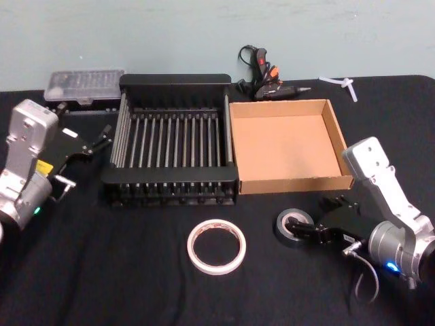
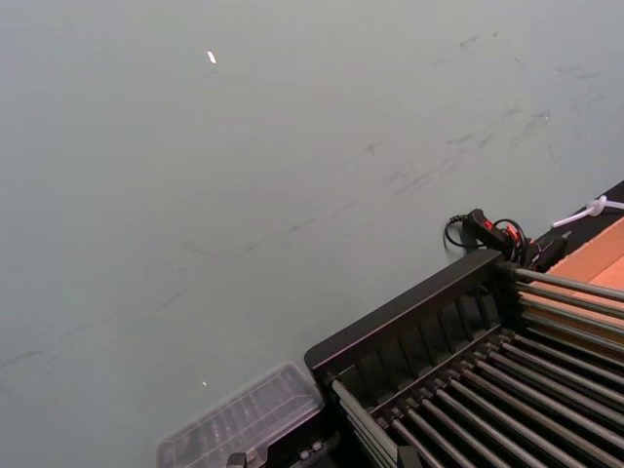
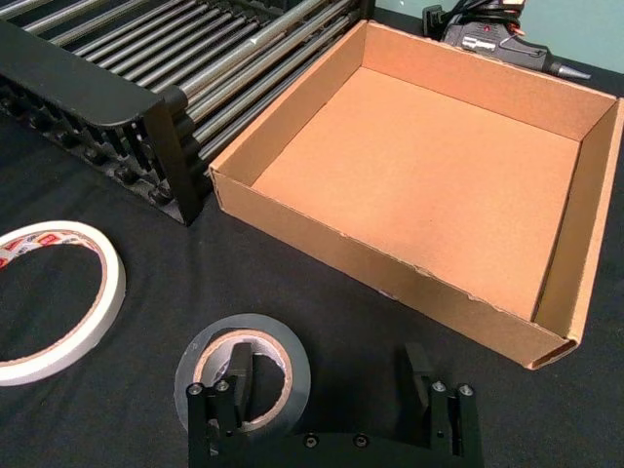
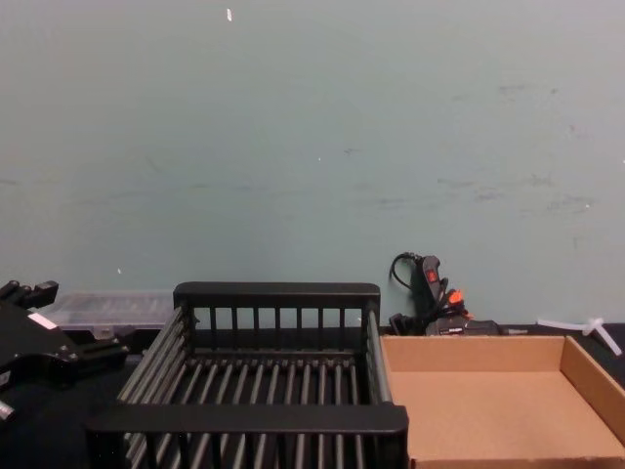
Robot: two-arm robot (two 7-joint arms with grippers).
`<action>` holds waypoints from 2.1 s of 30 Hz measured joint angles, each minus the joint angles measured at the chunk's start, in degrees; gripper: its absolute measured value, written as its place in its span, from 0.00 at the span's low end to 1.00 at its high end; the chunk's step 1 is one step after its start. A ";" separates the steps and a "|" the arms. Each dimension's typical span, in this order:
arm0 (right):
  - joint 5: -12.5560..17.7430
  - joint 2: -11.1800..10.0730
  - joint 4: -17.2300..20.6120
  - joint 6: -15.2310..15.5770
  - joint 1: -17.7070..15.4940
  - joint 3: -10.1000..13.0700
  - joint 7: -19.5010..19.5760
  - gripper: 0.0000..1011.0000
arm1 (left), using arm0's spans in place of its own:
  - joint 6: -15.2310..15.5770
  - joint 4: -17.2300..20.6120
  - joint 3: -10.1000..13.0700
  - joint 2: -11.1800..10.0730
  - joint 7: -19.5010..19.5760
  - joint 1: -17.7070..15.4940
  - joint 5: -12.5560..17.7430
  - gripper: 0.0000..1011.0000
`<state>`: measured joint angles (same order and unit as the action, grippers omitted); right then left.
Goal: Pick up the white tape and place it into the black box , Pick up the silver tape and place it into the brown box.
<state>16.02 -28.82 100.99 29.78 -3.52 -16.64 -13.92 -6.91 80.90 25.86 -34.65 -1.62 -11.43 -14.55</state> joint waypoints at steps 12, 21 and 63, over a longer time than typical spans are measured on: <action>0.13 -0.06 0.02 -0.02 0.00 -0.02 0.05 0.70 | 0.00 0.00 0.00 0.00 0.00 0.00 0.00 0.99; 0.20 -0.07 0.05 -0.02 0.00 -0.02 0.08 0.40 | 0.00 0.00 0.00 0.00 0.00 0.00 0.00 0.99; -0.72 0.99 5.71 -0.76 -0.14 4.32 -1.92 0.16 | 0.00 0.00 0.00 0.00 0.00 0.00 0.00 0.99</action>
<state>15.30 -27.83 106.69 29.02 -3.67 -12.32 -15.84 -6.91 80.90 25.86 -34.65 -1.62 -11.43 -14.55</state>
